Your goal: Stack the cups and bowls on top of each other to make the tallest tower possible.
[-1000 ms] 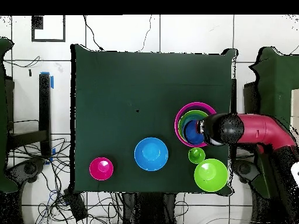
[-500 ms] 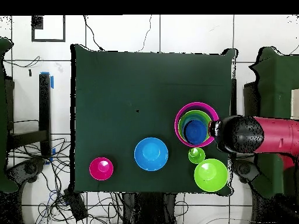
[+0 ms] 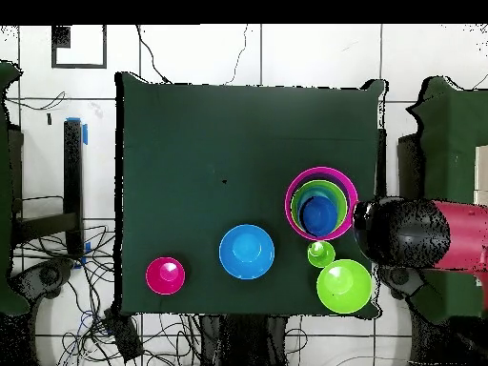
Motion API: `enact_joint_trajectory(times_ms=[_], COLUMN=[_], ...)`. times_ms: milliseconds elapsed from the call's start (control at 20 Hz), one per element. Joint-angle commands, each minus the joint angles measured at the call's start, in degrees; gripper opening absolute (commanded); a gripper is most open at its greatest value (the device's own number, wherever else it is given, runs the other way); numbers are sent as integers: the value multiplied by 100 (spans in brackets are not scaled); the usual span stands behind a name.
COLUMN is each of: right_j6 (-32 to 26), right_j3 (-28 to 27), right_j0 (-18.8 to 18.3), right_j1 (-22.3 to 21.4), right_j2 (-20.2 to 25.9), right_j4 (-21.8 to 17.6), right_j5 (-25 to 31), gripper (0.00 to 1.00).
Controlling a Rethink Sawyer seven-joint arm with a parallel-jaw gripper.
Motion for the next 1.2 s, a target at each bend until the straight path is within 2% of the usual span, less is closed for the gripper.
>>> enact_joint_trajectory(times_ms=[50,450,800,1200], right_j6=[-474,-127,166,218], right_j3=[1028,1164,1132,963], right_j0=[253,292,430,559], right_j1=[406,595,950,1241], right_j2=[-11,-9,-92,-231], right_j4=[-33,110,-32,-143], right_j5=[-341,-589,-984,-1260], gripper=[0,0,0,0])
